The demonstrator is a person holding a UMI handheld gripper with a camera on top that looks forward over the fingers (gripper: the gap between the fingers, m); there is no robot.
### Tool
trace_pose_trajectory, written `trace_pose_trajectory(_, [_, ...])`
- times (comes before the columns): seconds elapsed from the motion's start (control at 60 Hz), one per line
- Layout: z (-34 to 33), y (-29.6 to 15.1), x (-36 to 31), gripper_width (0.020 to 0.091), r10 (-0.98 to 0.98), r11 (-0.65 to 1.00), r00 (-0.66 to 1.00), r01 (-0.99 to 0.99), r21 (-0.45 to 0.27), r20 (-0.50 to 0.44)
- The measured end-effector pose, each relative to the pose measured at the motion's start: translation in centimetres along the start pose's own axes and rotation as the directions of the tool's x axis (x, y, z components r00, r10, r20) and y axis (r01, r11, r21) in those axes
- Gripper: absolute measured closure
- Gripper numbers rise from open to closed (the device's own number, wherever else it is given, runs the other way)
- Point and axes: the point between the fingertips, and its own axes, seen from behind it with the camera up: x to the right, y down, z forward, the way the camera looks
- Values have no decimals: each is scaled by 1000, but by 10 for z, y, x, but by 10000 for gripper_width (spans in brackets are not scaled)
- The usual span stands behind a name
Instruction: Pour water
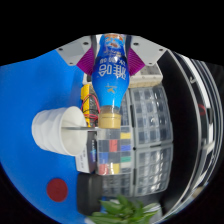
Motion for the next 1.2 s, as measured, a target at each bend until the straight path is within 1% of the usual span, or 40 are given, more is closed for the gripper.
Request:
trace_pose_trajectory(0.133, [2, -15, -3, 708, 222, 975, 975, -222, 1, 29])
trace_pose_trajectory(0.2, [4, -20, -3, 710, 291, 957, 956, -291, 1, 32])
trace_pose_trajectory(0.317, [6, -18, 1, 711, 295, 955, 955, -295, -15, 5])
trace_pose_trajectory(0.383, [6, -15, 3, 710, 253, 967, 967, -254, -28, -11])
trace_pose_trajectory(0.45, [4, -12, 2, 711, 171, 984, 985, -172, -49, -24])
trace_pose_trajectory(0.5, [3, -13, -1, 711, 74, 996, 997, -74, -54, -17])
trace_pose_trajectory(0.617, [-6, -23, -28, 711, -263, 962, 965, 262, -70, 0])
trace_pose_trajectory(0.7, [-14, -43, -54, 709, -495, 867, 869, 495, -49, 11])
trace_pose_trajectory(0.733, [-17, -50, -64, 709, -572, 819, 819, 573, -28, 29])
trace_pose_trajectory(0.75, [-22, -53, -74, 708, -604, 796, 797, 604, -33, 24])
trace_pose_trajectory(0.8, [-28, -67, -93, 709, -695, 719, 718, 695, 1, 37])
trace_pose_trajectory(0.85, [-33, -83, -109, 707, -769, 639, 638, 768, 39, 30])
trace_pose_trajectory(0.917, [-39, -109, -126, 704, -856, 513, 516, 854, 93, -18])
trace_pose_trajectory(1.017, [-48, -163, -132, 704, -932, 312, 332, 939, 143, -148])
trace_pose_trajectory(1.117, [-54, -210, -128, 704, -953, 128, 161, 981, 142, -255])
trace_pose_trajectory(1.2, [-57, -240, -114, 705, -949, 74, 112, 988, 138, -293])
